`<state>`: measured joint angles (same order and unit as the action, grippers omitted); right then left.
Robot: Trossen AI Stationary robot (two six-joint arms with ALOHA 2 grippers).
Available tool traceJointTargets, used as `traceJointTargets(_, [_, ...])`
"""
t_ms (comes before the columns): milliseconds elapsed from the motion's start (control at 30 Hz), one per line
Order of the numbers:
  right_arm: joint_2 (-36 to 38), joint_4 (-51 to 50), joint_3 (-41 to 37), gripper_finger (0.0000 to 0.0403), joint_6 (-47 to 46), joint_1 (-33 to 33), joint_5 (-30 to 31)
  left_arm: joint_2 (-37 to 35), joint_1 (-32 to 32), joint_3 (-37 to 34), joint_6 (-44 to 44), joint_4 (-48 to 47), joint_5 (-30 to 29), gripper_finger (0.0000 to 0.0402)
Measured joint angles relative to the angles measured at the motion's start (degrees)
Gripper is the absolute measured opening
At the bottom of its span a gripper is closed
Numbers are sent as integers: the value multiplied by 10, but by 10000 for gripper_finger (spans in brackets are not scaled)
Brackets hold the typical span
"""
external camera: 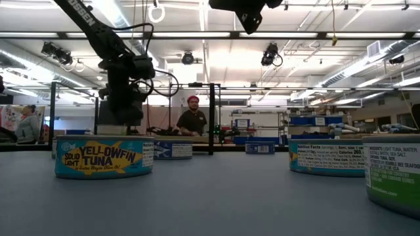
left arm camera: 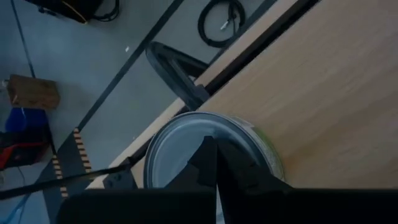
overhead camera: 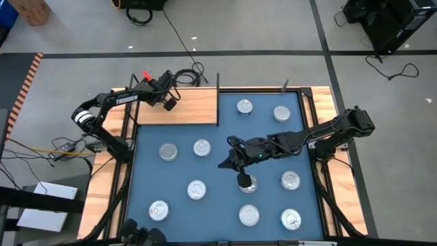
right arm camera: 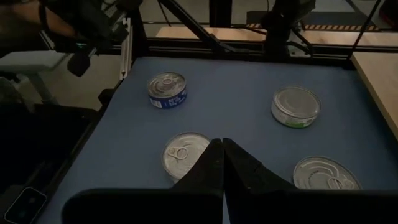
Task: Stack canned seafood by type on shelf
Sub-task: Put the green tuna can on the shelf
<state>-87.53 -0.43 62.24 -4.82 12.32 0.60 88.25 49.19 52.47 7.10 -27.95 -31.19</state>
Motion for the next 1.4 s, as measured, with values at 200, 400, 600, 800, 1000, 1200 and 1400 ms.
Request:
traceJointTargets(200, [0,1,0,5,0,0,0,0,0,-1,1,9,9,2])
traceJointTargets(400, [0,4,0,5,-1,1,30,-15,-12,-3,2,-4,20,2])
traceJointTargets(600, [0,8,0,5,17,3,73,-75,-50,-5,15,-18,27,1])
traceJointTargets(800, [0,8,0,5,62,11,145,-132,-78,-4,8,-20,22,1])
traceJointTargets(1000, [0,3,0,5,32,11,127,-163,-96,-44,31,-22,110,1])
traceJointTargets(1200, [0,13,0,5,45,11,126,-140,-98,-89,34,10,123,1])
traceJointTargets(1400, [0,20,0,5,46,10,126,-103,-98,-94,34,46,83,1])
